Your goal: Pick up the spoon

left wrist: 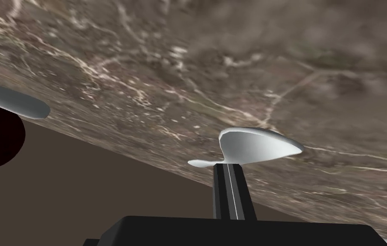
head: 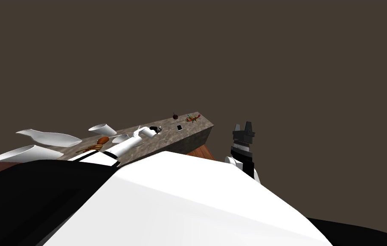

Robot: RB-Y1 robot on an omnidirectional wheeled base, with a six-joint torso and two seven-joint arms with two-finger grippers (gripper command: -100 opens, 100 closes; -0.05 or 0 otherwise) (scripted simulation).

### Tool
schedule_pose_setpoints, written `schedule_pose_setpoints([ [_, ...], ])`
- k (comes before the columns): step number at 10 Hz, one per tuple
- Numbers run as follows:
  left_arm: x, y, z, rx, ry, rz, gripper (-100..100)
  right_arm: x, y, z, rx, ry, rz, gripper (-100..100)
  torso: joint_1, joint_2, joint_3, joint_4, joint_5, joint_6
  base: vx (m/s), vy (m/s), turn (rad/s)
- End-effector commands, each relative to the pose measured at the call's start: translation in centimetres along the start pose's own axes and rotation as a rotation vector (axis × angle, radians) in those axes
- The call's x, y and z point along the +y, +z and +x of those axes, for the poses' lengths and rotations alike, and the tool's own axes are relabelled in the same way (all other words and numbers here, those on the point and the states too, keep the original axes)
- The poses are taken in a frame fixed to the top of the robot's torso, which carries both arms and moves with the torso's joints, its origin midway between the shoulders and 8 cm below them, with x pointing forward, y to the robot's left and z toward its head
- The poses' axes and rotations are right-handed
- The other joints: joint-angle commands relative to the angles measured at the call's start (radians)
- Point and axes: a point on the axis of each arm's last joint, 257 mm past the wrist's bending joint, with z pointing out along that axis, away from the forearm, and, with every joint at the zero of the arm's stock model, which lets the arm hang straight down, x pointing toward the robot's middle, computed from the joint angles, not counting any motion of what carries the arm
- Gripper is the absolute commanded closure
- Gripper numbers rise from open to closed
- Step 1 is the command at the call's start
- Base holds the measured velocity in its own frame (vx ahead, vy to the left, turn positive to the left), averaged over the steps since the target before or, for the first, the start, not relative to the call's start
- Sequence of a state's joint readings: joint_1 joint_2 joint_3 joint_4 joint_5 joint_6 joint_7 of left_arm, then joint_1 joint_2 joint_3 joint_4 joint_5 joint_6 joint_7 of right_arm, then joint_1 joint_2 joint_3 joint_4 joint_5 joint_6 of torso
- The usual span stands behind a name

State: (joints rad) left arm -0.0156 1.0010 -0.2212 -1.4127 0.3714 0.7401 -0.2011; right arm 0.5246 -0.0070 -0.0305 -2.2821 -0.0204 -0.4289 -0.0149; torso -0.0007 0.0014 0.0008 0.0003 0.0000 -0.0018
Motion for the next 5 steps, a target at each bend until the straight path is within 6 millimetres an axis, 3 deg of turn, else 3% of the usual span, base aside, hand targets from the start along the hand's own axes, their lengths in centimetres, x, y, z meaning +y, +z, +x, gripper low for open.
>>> schedule_pose_setpoints([
  [1,0.0,0.0,0.0,0.000,0.000,0.000,0,0.0,0.0,0.0,0.000,0.000,0.000,0,0.000,0.000,0.000,0.000,0.000,0.000,0.000,0.000,0.000],
  [2,-1.6,-1.0,-3.7,-0.058,-0.005,0.015,-100,0.0,0.0,0.0,0.000,0.000,0.000,0,0.000,0.000,0.000,0.000,0.000,0.000,-0.117,-0.011,-0.154],
  [3,-1.6,-1.0,-3.7,-0.058,-0.005,0.015,-100,0.0,0.0,0.0,0.000,0.000,0.000,0,-0.001,0.005,0.003,0.001,0.000,0.001,-0.146,-0.020,-0.116],
  [5,-2.1,-1.8,-5.9,-0.088,-0.022,0.002,-100,0.0,0.0,0.0,0.000,0.000,0.000,0,-0.002,0.009,0.005,0.002,-0.001,0.001,-0.131,-0.010,-0.205],
])
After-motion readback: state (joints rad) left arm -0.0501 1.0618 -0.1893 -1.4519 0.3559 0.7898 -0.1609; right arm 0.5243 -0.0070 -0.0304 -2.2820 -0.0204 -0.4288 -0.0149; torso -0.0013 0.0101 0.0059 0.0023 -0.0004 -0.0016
